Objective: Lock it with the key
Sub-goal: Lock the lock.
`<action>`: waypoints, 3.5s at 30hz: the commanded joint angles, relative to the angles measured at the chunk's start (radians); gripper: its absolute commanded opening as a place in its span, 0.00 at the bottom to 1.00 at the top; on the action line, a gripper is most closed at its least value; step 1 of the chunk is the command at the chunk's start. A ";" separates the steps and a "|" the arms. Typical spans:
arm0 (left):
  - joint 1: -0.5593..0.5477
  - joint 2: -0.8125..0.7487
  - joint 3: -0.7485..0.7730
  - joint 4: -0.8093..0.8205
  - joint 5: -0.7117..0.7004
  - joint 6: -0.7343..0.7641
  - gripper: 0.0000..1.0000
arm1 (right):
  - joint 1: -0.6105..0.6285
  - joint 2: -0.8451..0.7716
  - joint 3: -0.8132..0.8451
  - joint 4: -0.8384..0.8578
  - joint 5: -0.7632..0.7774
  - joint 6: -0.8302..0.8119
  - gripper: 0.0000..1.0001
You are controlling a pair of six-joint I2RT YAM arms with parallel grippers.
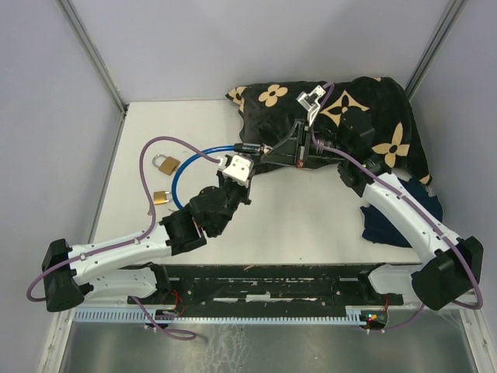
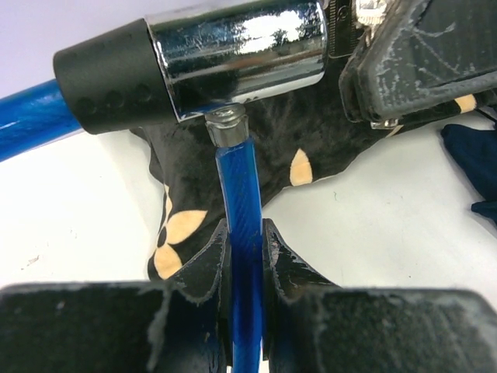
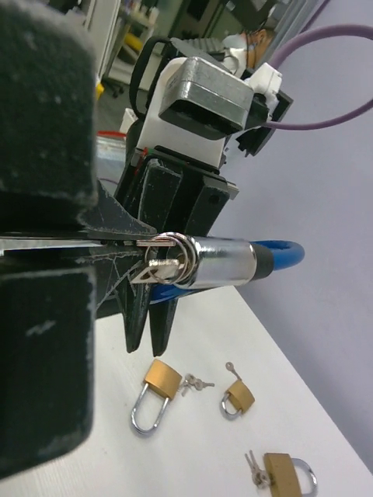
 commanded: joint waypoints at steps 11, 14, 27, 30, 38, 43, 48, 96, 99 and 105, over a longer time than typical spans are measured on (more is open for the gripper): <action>-0.002 -0.019 0.035 0.080 -0.056 0.068 0.03 | -0.034 0.014 -0.116 0.395 0.070 0.510 0.13; -0.002 -0.021 0.037 0.072 -0.059 0.074 0.03 | -0.036 0.016 -0.124 0.433 0.074 0.546 0.17; 0.000 -0.017 0.054 0.032 -0.061 0.072 0.03 | -0.074 -0.006 -0.152 0.438 0.111 0.593 0.19; -0.001 -0.021 0.056 0.026 -0.062 0.072 0.03 | -0.088 -0.013 -0.162 0.421 0.115 0.593 0.27; 0.000 -0.026 0.055 0.019 -0.057 0.079 0.03 | -0.098 -0.026 -0.177 0.379 0.093 0.542 0.40; 0.003 -0.040 0.055 0.010 -0.039 0.093 0.03 | -0.104 -0.040 -0.147 0.262 0.028 0.368 0.43; 0.004 -0.079 0.026 0.011 0.047 0.141 0.03 | -0.134 -0.079 -0.041 -0.047 -0.086 -0.014 0.46; 0.014 -0.036 0.041 -0.014 0.362 0.109 0.03 | 0.173 0.130 0.533 -1.125 0.297 -0.859 0.04; 0.016 -0.048 0.037 0.018 0.345 0.101 0.03 | 0.175 0.137 0.507 -1.114 0.278 -0.837 0.03; 0.020 -0.052 0.007 0.037 0.380 0.117 0.03 | 0.171 0.142 0.514 -1.108 0.275 -0.814 0.06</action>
